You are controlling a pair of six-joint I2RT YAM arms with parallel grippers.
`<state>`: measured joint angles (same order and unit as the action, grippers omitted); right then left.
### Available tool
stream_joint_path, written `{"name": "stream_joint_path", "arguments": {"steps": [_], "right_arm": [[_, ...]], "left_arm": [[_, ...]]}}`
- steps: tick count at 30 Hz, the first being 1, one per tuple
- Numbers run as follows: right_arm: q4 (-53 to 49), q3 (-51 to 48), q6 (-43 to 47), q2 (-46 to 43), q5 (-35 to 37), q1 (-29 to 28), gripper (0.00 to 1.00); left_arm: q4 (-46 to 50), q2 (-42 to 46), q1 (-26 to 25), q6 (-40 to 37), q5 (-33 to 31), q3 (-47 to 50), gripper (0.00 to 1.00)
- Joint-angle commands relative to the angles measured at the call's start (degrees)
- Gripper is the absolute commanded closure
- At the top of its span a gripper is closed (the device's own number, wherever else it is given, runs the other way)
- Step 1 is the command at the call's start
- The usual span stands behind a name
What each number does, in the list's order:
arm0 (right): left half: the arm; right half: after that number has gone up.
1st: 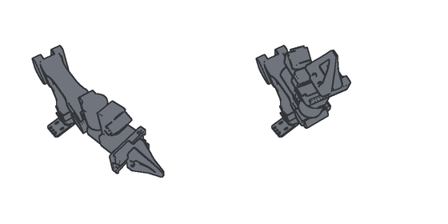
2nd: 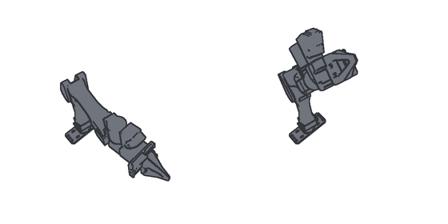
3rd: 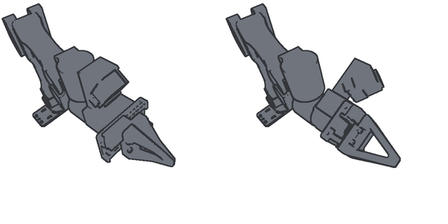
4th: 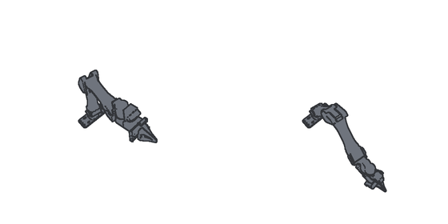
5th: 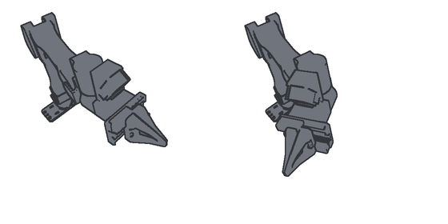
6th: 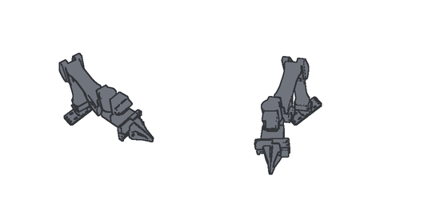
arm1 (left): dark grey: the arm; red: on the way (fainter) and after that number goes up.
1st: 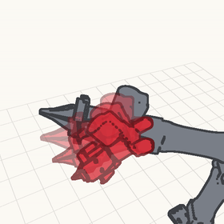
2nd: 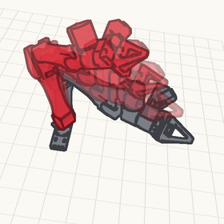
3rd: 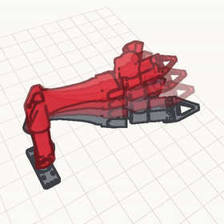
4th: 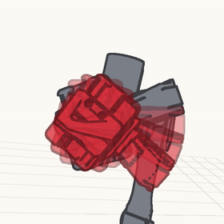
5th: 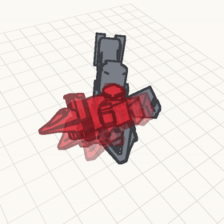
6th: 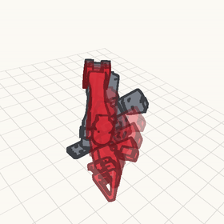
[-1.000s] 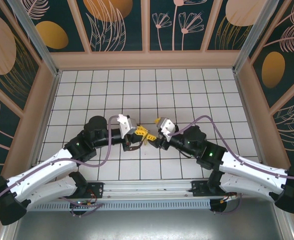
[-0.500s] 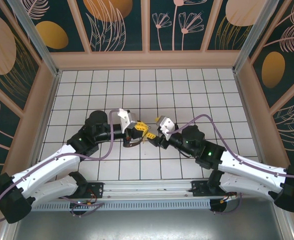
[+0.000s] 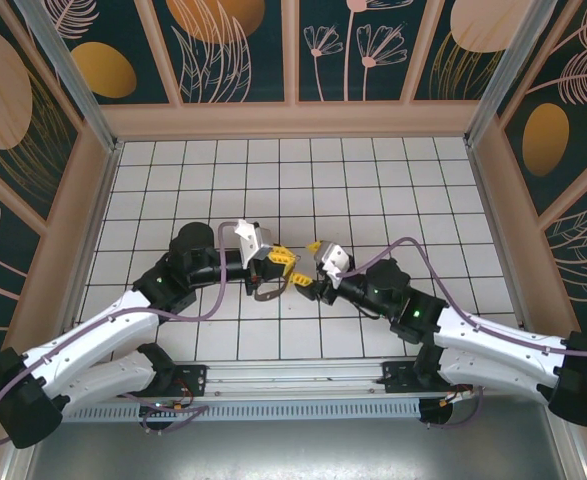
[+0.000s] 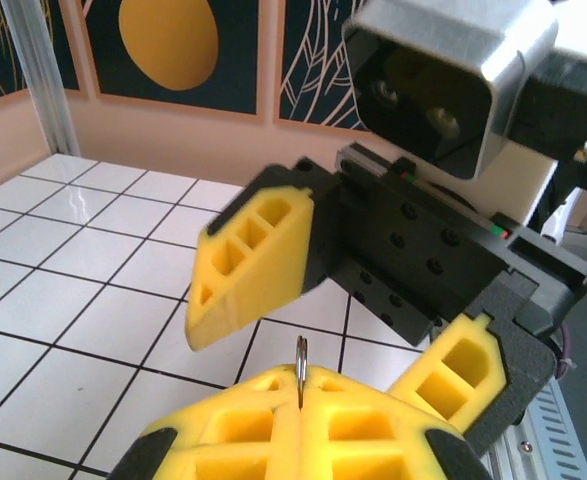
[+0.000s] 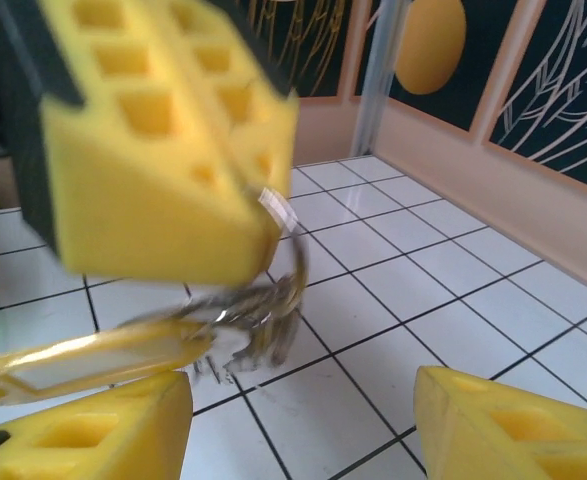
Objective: Put the keys on the keyring
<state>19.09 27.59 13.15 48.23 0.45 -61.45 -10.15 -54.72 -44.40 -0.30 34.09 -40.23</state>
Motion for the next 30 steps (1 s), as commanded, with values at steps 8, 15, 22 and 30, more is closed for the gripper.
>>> {"name": "stream_joint_path", "arguments": {"steps": [8, 15, 22, 30], "right_arm": [[14.08, -9.74, -0.92, -5.54, -7.01, -1.37, 0.4], [20.85, -12.29, 1.73, -7.7, -4.8, -4.41, 0.44], [26.94, -12.26, 2.81, -6.61, -2.96, -4.4, 0.52], [31.89, -10.68, 3.38, -2.22, -2.99, -4.45, 0.66]], "left_arm": [[-5.69, 3.87, 0.26, 3.02, 0.02, 1.38, 1.0], [-3.63, 6.23, 0.26, 2.41, -0.22, 1.73, 1.0], [-3.41, 7.51, 0.27, 3.0, -0.39, 3.05, 1.0], [-3.51, 7.6, 0.25, 3.26, 0.92, 3.7, 1.0]]}}
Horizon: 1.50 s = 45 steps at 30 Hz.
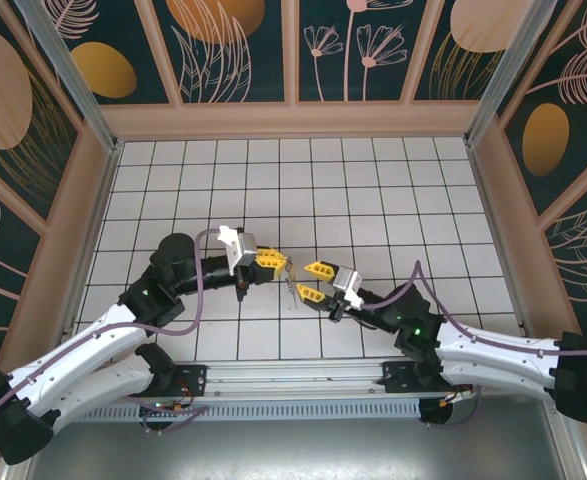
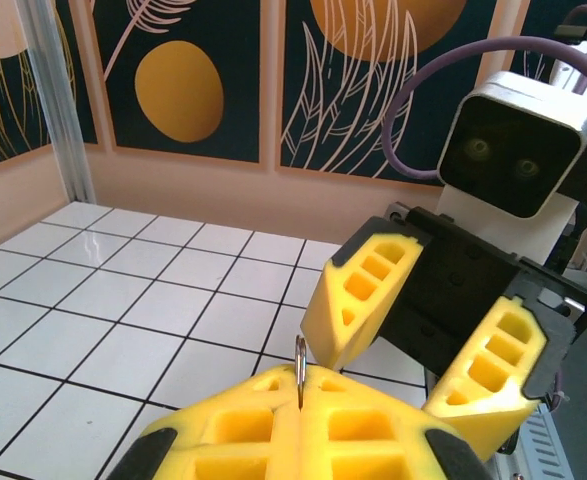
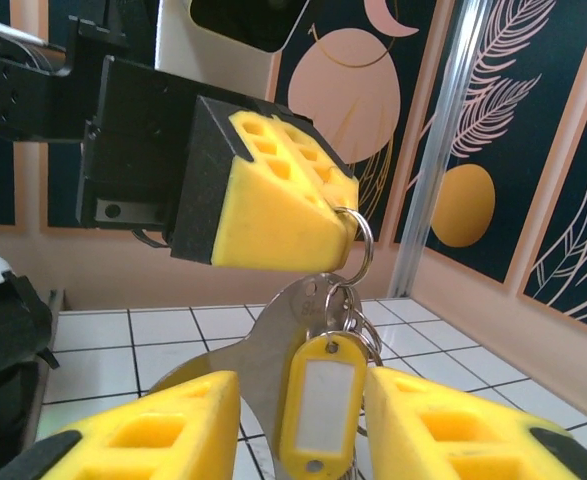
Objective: Put the keys on the keyring
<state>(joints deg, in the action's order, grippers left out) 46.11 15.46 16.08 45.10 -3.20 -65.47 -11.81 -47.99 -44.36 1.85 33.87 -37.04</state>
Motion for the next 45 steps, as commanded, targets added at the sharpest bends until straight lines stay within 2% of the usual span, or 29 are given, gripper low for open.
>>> {"name": "stream_joint_path", "arguments": {"steps": [1, 6, 10, 16, 25, 33, 39, 45], "right_arm": [[4.7, 1.82, 0.5, 1.16, 0.17, -0.36, 0.68], [5.07, 2.35, 0.79, 1.99, 0.52, -0.37, 0.7], [5.6, 3.63, 0.54, 4.31, -1.05, -0.38, 0.65], [7.2, 4.88, 0.47, 7.51, -1.19, -0.36, 0.65], [8.21, 6.67, 1.01, 10.15, -1.36, -0.23, 0.75], [8.12, 7.82, 1.79, 11.68, -1.42, -0.14, 0.96], [7.15, 8.27, 3.21, 11.12, 1.86, -0.36, 1.0], [7.09, 8.44, 4.73, 10.07, 5.49, -0.84, 1.0]], "left_arm": [[-1.89, 1.09, 0.23, 1.19, 1.13, 0.64, 1.0], [-1.44, 1.58, 0.24, 1.15, 1.73, 0.83, 1.0], [-0.56, 1.33, 0.24, 0.28, 1.5, 0.74, 1.0], [0.27, 1.47, 0.17, -0.17, 1.73, 0.56, 1.0], [0.07, 1.67, 0.16, -0.09, 2.18, 0.91, 1.0], [-0.02, 1.76, 0.23, 0.11, 2.25, 1.09, 1.0], [0.79, 2.5, 0.22, 0.0, 1.75, 1.09, 1.0], [1.11, 3.07, 0.19, 0.18, 1.4, 1.31, 1.0]]}}
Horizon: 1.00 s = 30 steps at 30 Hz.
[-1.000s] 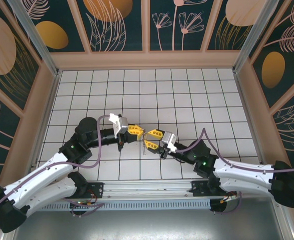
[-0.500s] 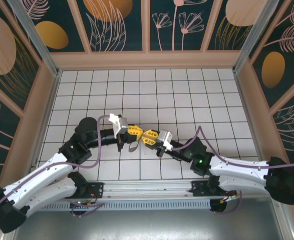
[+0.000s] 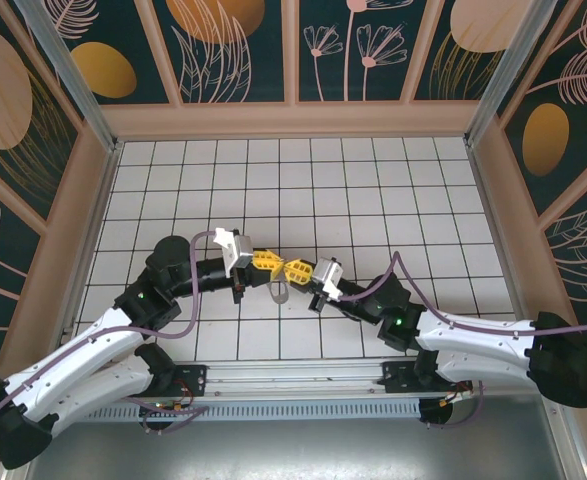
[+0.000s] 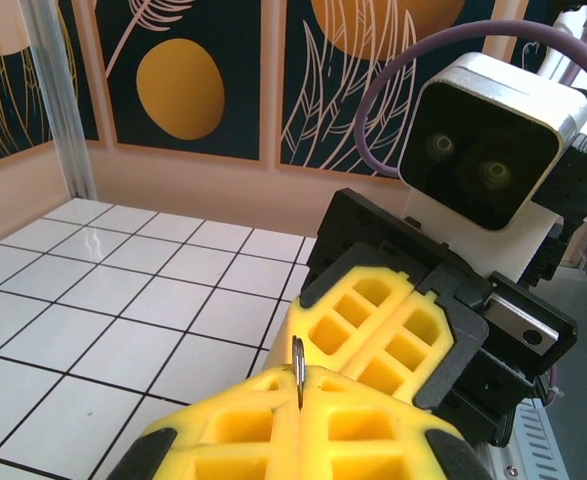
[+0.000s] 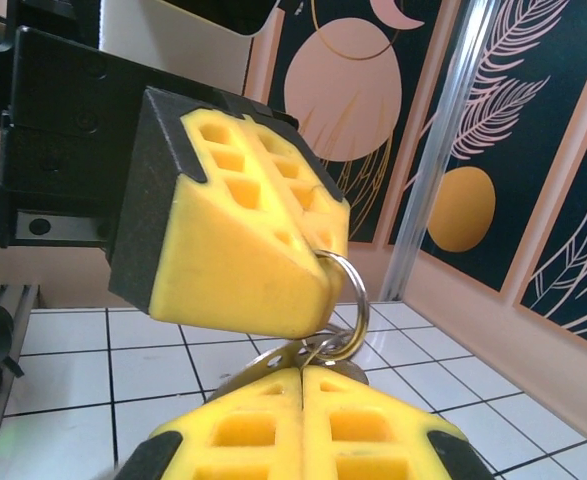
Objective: Put the keys on the keyring
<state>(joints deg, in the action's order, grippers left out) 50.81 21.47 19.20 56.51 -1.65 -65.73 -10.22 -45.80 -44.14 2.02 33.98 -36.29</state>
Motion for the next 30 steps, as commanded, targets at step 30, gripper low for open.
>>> {"name": "stream_joint_path", "arguments": {"steps": [30], "right_arm": [[-4.41, 4.02, 10.07, -5.24, 13.46, -1.8, 0.91]], "left_arm": [[1.93, 0.19, 0.01, -0.25, -0.05, 0.17, 1.0]]}}
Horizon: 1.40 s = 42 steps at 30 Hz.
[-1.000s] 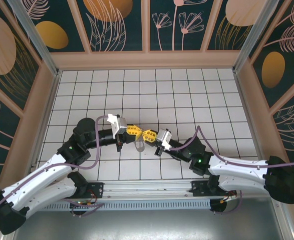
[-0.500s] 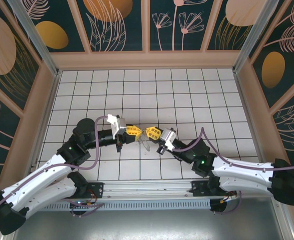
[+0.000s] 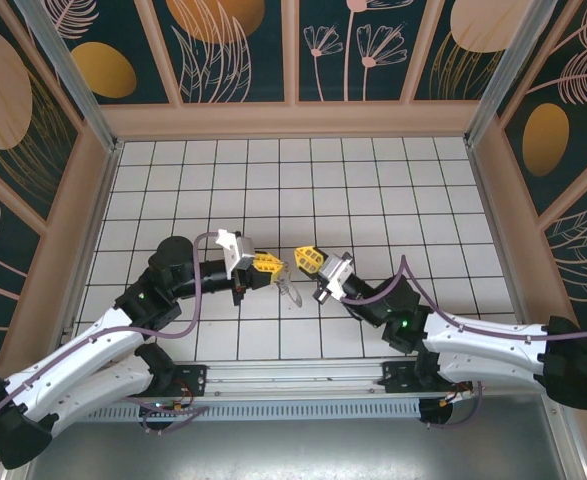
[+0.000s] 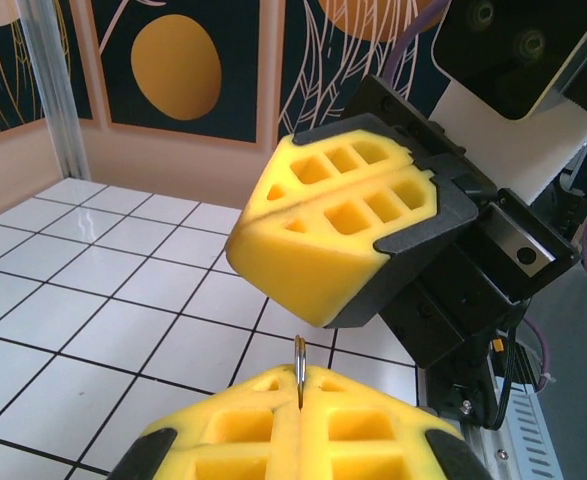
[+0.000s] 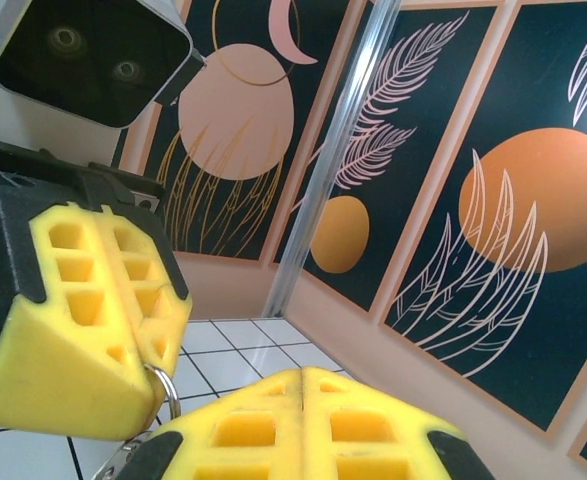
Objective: Put the keys on the keyring
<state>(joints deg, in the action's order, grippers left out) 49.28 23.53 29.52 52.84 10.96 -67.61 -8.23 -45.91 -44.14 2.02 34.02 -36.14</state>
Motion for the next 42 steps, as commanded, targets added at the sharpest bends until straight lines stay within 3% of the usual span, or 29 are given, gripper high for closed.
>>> {"name": "stream_joint_path", "arguments": {"steps": [1, 3, 7, 11, 19, 26, 31, 38, 42], "right_arm": [[-5.07, 1.81, -1.18, -2.32, -1.08, 0.48, 0.84], [-9.64, 0.58, -3.62, -4.72, -5.62, 1.37, 0.68], [-15.68, -2.07, -6.33, -8.8, -9.82, 1.69, 0.54], [-15.99, -3.78, -7.71, -9.83, -12.41, 1.63, 0.52], [-10.07, -3.83, -8.22, -2.77, -16.19, 1.61, 0.56], [-3.66, -3.84, -8.5, 1.08, -15.36, 1.71, 0.56], [-2.17, -3.01, -8.34, 3.26, -15.13, 2.18, 0.63], [-2.93, -2.76, -8.08, 3.02, -14.75, 2.53, 0.91], [-3.56, -3.14, -7.6, 1.55, -13.03, 2.66, 1.0]], "left_arm": [[0.1, 0.37, 0.04, -0.26, -0.14, 0.02, 1.0], [0.48, 0.67, -0.02, -0.4, -0.17, 0.02, 1.0], [0.67, 1.75, -0.06, -0.59, 0.9, 0.19, 1.0], [0.19, 1.83, 0.01, -0.22, 2.27, 0.46, 1.0], [-0.04, 0.99, -0.01, 0.48, 2.56, -0.08, 1.0], [0.01, 1.31, -0.03, 0.77, 2.47, 0.41, 1.0], [0.01, 1.26, -0.07, 0.55, 2.51, 0.46, 1.0], [0.06, 1.26, -0.04, 0.51, 2.15, 0.64, 1.0], [0.31, 1.26, -0.03, 0.37, 1.52, 0.55, 1.0]]}}
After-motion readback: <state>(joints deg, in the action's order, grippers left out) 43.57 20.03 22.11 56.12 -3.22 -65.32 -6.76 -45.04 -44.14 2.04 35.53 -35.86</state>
